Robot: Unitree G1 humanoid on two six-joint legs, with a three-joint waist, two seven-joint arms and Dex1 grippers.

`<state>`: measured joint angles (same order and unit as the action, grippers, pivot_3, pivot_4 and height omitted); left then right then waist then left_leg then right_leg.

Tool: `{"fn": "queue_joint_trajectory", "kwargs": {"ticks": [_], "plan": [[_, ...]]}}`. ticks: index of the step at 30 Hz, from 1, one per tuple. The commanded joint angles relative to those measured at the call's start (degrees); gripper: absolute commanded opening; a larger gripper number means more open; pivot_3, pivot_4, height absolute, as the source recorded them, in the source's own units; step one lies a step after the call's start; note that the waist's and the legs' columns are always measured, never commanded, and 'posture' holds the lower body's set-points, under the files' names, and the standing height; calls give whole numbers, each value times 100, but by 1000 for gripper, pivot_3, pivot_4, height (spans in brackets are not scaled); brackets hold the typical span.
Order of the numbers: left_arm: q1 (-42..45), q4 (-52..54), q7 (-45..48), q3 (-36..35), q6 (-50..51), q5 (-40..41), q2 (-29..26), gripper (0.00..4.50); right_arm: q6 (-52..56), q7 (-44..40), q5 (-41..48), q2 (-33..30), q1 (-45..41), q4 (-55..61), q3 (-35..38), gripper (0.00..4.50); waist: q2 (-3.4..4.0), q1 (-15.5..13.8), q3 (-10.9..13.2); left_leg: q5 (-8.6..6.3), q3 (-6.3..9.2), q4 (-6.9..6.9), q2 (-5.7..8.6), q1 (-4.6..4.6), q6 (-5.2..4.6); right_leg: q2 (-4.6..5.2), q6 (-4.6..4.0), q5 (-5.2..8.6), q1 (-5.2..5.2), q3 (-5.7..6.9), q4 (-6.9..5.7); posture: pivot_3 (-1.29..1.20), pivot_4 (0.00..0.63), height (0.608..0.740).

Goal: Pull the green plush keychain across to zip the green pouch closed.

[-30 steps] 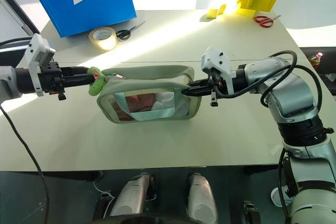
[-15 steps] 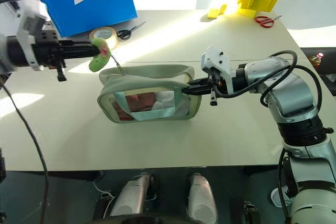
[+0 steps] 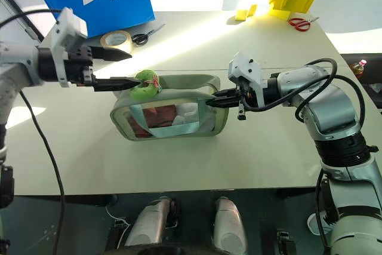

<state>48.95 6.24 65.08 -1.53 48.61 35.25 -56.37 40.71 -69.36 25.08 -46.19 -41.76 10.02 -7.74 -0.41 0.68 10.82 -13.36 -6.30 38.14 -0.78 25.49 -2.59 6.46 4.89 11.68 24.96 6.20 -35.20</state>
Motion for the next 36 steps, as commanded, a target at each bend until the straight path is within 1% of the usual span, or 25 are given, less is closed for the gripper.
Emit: {"fn": "queue_joint_trajectory", "kwargs": {"ticks": [1, 4, 6, 8, 11, 14, 17, 19, 20, 21, 23, 25, 26, 27, 29, 31, 36], "plan": [[208, 29, 232, -431, 252, 235, -423, 4087, -90, -28, 19, -35, -28, 72, 56, 0, 1, 7, 0, 0, 0, -2, 0, 0, 0, 0, 0, 0, 1, 0, 1, 0, 150, 740], [-97, 302, 499, -523, 378, 309, -917, 4087, -154, -56, -21, -28, -57, -21, 40, 0, 2, 3, 0, 0, 0, -2, 0, -1, 1, 0, -3, 3, 0, 0, 1, 0, 150, 740], [-292, 492, 562, -587, 469, 403, -1080, 4087, -176, -75, -30, -27, -80, -58, 32, 0, 2, 1, 0, -1, 0, -2, 0, -1, 1, 1, -16, 11, 1, 0, 1, 0, 150, 740], [-830, 915, 635, -629, 355, 364, -1249, 4087, -203, -111, -43, -31, -119, -101, 15, 0, 2, -2, 0, -4, 0, -2, 0, -1, 7, 4, -18, 12, 2, 0, 1, 0, 150, 740], [-1365, 1272, 504, -665, 219, 283, -1238, 4087, -237, -142, -64, -19, -161, -161, -15, 0, 1, -5, 1, -10, 0, -3, 0, -2, 18, 15, -21, 12, 3, -1, 3, 0, 150, 740], [-1869, 1516, 337, -527, -165, -83, -1234, 4087, -241, -163, -66, -17, -171, -158, -28, 0, 2, -2, 1, -10, 1, -3, 0, -2, 20, 18, -22, 12, 3, -1, 4, 0, 150, 740], [-2057, 1528, 143, -359, -520, -406, -1123, 4087, -225, -176, -64, -17, -181, -152, -34, 0, 2, -8, 1, -10, 1, -3, 0, 0, 20, 20, -22, 12, 5, -1, 3, 0, 150, 740], [-2015, 1437, 56, -279, -641, -489, -977, 3560, -210, -176, -62, -14, -183, -147, -37, 0, 1, -17, 0, -10, 1, -3, 0, 1, 20, 19, -22, 12, 6, 0, 3, 0, 150, 740], [-2020, 1421, 66, -259, -695, -505, -943, 3169, -195, -171, -55, -8, -183, -143, -33, 0, 1, -12, 0, -10, 1, -3, 0, 0, 20, 20, -22, 12, 7, 0, 5, 0, 150, 740], [-2026, 1411, 58, -237, -720, -522, -913, 2715, -184, -166, -50, -4, -182, -139, -29, 0, 2, -9, 1, -10, 1, -3, 0, 2, 20, 20, -22, 12, 6, 0, 6, 0, 150, 740], [-1999, 1353, 15, -189, -785, -582, -823, 1619, -158, -155, -38, -4, -179, -115, -23, 0, 2, -8, 0, -10, 1, -4, 0, 3, 20, 20, -22, 12, 8, 0, 5, 0, 150, 740], [-1886, 1139, -106, -82, -982, -821, -718, 540, -132, -142, -23, -14, -161, -79, -11, 0, 2, -11, 0, -10, 1, -5, 0, 3, 20, 19, -22, 12, 8, 0, 5, 0, 150, 740], [-1809, 1015, -147, -33, -1061, -926, -673, 107, -122, -139, -15, -19, -152, -64, -3, 0, 2, -20, 0, -10, 1, -5, 0, 2, 20, 19, -22, 12, 7, 0, 4, 0, 150, 740], [-1692, 856, -208, 29, -1161, -1059, -619, 18, -100, -127, -6, -23, -147, -48, 5, 0, 1, -26, 0, -10, 1, -5, 0, 2, 20, 18, -22, 12, 5, 0, 4, 0, 150, 740], [-1474, 622, -290, 117, -1214, -1201, -520, 18, -69, -103, 6, -23, -143, -28, 17, 0, 1, -39, 0, -10, 1, -4, 1, 2, 20, 19, -22, 12, 4, 1, 4, 0, 150, 740], [-1383, 619, -183, 151, -1212, -1171, -502, 18, -47, -87, 25, -33, -141, -4, 21, 0, 1, -39, 0, -10, 0, -4, 3, 5, 19, 19, -21, 12, 6, 0, 5, 0, 150, 740], [-1648, 832, 115, 198, -1273, -1147, -616, 18, 51, -30, 67, -44, -133, 31, 44, 0, 1, -19, 0, -11, -2, -4, 2, 8, 13, 19, -20, 11, 8, 0, 5, 0, 150, 740]]}}
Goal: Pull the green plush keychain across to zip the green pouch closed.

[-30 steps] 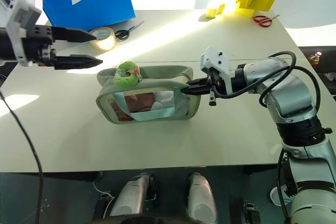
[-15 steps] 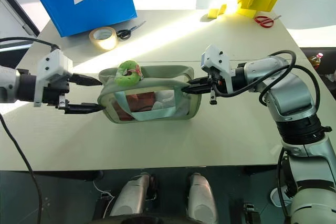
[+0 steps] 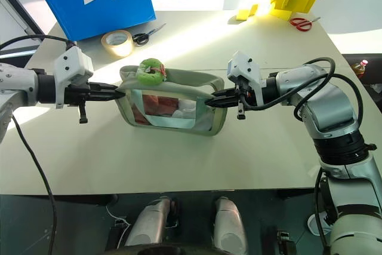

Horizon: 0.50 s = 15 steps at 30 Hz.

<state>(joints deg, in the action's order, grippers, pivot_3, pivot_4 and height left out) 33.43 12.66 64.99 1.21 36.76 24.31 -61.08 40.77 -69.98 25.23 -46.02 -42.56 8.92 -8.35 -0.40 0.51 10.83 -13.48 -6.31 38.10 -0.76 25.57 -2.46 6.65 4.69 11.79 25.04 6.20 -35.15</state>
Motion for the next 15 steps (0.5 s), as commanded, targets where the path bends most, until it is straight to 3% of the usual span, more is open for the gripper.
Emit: {"fn": "queue_joint_trajectory", "kwargs": {"ticks": [1, 4, 9, 12, 15], "plan": [[-159, 228, 160, -67, -100, -56, -157, 3, 97, 69, 58, -51, -66, 106, 119, 395, 0, -7, 0, 0, 0, 0, 0, 0, 0, 0, 0, 0, -1, 0, 0, 0, 150, 740], [-237, 292, 188, -68, -136, -56, -151, 0, 4, 4, -11, -134, -129, -50, 125, 1539, 0, -20, 0, -1, 0, 1, 2, -4, 1, 5, -1, 1, -3, 0, 1, 0, 150, 740], [-149, 170, 117, -39, -206, -134, -73, 0, -725, -508, -507, -468, -940, -914, -3, 4254, 2, -10, 1, -1, 0, 1, 5, -5, 1, 7, -3, 2, 17, 0, 2, 0, 150, 740], [-118, 128, 105, -20, -288, -198, -9, 0, -771, -859, -440, -426, -1670, -1341, -2, 4254, 4, 14, 2, -1, -1, -1, 4, 0, 1, 4, -2, 1, 15, 0, 0, 0, 150, 740], [-87, 89, 101, 4, -335, -247, 47, 0, -453, -530, -143, 195, -2272, -1508, 148, 4254, 4, 31, 1, 1, -1, -4, -1, -1, 1, -1, -1, 1, 8, 0, -2, 0, 150, 740]]}}
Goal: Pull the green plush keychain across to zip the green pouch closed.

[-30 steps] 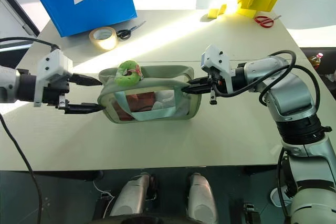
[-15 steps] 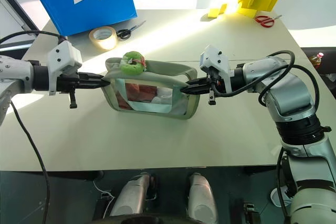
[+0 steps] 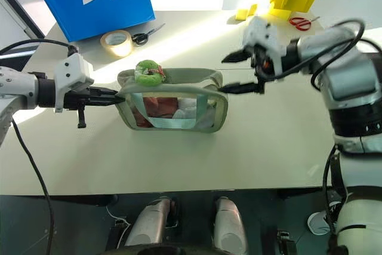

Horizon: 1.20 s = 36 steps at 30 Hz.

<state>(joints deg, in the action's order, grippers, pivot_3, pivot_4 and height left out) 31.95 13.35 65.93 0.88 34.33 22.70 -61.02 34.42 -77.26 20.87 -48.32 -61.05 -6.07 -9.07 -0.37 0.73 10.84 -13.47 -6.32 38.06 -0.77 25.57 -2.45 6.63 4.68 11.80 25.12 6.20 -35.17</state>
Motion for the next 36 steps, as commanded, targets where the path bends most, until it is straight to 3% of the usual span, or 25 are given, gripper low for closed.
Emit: {"fn": "queue_joint_trajectory", "kwargs": {"ticks": [1, 9, 20, 23, 29, 30, 36], "plan": [[77, 12, 9, 44, -91, -96, 60, 0, 207, 375, 316, 687, -542, 0, 234, 4254, 1, 11, -1, 1, -1, 0, -1, 0, 1, -1, 1, -1, -1, -1, -1, 0, 150, 740], [147, -28, 40, 64, -109, -167, 155, 0, 206, 1251, 146, 2161, -314, 563, -230, 4254, -3, -44, -4, 4, -2, 4, 5, 4, 4, -9, 19, -12, -5, 0, -4, 0, 150, 740], [175, 8, 45, 96, -79, -187, 183, 0, -354, 1570, -579, 2572, 1, 326, -884, 4254, -2, -9, -3, 4, -2, 5, 3, -4, 5, -17, 21, -12, -10, 1, -8, 0, 150, 740], [197, 2, 56, 114, -86, -188, 219, 0, -356, 1604, -579, 2668, -14, 279, -816, 3385, -2, -12, -3, 18, -2, 5, 3, -3, 28, -17, 21, -12, -10, 1, -8, 0, 150, 740], [201, -10, 70, 132, -92, -234, 284, 0, 154, 1706, -305, 2667, -36, 461, -466, 288, -2, -19, -3, 19, -2, 5, 4, -3, 30, -17, 21, -12, -12, 1, -7, 0, 150, 740], [199, -6, 67, 136, -86, -237, 294, 0, 303, 1723, -225, 2620, -38, 538, -378, 94, -2, -19, -3, 19, -2, 5, 3, -3, 29, -17, 21, -12, -12, 1, -7, 0, 150, 740], [168, -11, 83, 161, -92, -251, 327, 0, 1383, 2067, 277, 1989, 62, 1070, 443, 94, -2, -44, -3, 14, -1, 5, 5, -3, 24, -12, 20, -12, -12, 1, -5, 0, 150, 740]]}}
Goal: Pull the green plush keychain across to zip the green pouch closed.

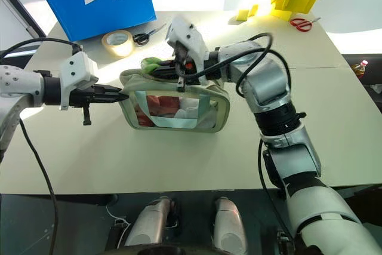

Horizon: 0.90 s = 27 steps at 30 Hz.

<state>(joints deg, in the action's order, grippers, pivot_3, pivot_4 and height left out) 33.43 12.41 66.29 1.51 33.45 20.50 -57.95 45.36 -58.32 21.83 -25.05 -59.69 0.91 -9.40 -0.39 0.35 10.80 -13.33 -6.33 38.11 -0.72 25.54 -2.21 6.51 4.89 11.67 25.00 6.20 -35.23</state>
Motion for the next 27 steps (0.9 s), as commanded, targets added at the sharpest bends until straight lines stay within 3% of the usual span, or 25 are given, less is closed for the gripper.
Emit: {"fn": "queue_joint_trajectory", "kwargs": {"ticks": [1, 7, 12, 21, 27], "plan": [[18, 79, 54, 105, -5, -34, 23, 0, 413, 277, 180, -511, -3, 428, 603, 94, 0, -10, 0, -13, 0, 0, 0, 0, -21, 1, -1, 0, 1, 0, 1, 0, 150, 740], [71, -34, 114, 177, -50, -81, 47, 0, 555, 649, -58, -1653, 721, 713, 1063, 94, 0, -87, 0, -15, -1, -1, 0, 0, -22, 15, -19, 11, 3, 0, 5, 0, 150, 740], [104, -86, 177, 245, -91, -110, 61, 0, 655, 1054, -87, -2229, 1358, 983, 1506, 94, 2, -103, 1, -15, -2, -1, 0, 1, -22, 19, -21, 12, 7, -1, 6, 0, 150, 740], [124, -85, 215, 262, -67, -110, 49, 0, 867, 1969, 78, -1879, 2589, 1100, 2334, 94, 1, -110, 0, -16, -1, -1, -1, 0, -24, 24, -23, 13, 0, -1, 12, 0, 150, 740], [180, -84, 218, 291, -33, -126, 58, 0, 808, 2357, 229, -898, 3455, 1339, 1850, 94, 0, -102, -2, -16, 0, -1, -2, -6, -25, 18, -22, 13, -8, 0, 11, 0, 150, 740]]}}
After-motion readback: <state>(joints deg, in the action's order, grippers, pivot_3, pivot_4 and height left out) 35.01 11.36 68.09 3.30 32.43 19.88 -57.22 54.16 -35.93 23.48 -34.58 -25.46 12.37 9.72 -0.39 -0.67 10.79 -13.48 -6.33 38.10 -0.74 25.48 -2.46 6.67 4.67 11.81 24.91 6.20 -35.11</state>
